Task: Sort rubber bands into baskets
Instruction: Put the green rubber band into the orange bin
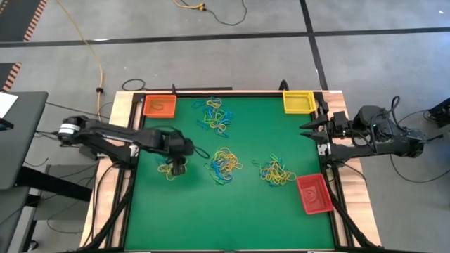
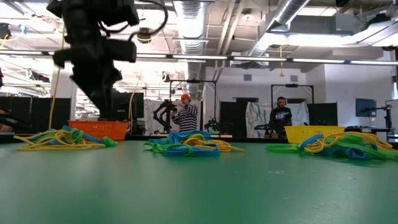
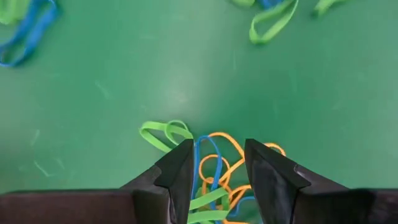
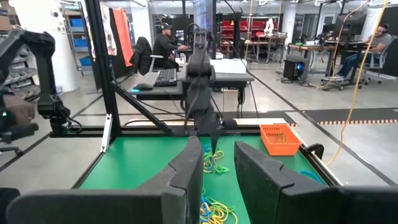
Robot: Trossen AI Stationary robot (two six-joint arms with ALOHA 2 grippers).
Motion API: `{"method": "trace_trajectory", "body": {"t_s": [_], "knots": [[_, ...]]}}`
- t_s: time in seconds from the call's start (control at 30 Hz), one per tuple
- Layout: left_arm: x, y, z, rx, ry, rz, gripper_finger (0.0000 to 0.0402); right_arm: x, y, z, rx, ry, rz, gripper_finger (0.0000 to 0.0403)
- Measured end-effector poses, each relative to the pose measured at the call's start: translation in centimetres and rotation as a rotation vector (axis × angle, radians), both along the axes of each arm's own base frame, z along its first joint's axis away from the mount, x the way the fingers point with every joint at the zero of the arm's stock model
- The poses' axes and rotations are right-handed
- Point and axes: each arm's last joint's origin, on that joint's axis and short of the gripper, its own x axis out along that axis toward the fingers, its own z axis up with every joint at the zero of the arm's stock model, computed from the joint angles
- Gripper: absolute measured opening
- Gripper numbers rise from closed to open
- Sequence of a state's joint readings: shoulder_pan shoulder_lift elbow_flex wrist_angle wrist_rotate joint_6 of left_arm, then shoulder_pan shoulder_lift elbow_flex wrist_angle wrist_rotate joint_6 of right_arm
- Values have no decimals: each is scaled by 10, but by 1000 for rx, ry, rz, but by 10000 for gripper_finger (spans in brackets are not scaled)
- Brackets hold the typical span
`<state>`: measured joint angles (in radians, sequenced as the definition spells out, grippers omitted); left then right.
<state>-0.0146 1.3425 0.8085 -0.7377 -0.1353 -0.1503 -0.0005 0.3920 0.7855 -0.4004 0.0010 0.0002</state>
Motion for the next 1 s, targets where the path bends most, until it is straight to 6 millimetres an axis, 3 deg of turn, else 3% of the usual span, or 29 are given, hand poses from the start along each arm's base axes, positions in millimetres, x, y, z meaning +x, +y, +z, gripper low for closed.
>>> {"method": "trace_trajectory", "body": {"t_s": [0.17, 0.53, 0.67, 0.87, 1.0], "knots": [[9, 1, -23, 108, 110, 37, 132, 0, 0, 0, 0, 0, 0, 127], [23, 16, -49, 90, 149, 41, 127, 0, 0, 0, 0, 4, 0, 127], [24, 24, -49, 76, 133, 74, 97, 0, 0, -2, 0, 16, 0, 127], [23, 35, -49, 15, 130, 75, 18, 0, 0, -2, 0, 21, 0, 127], [23, 39, -49, -1, 130, 79, 3, 0, 0, -2, 0, 22, 0, 127]]}}
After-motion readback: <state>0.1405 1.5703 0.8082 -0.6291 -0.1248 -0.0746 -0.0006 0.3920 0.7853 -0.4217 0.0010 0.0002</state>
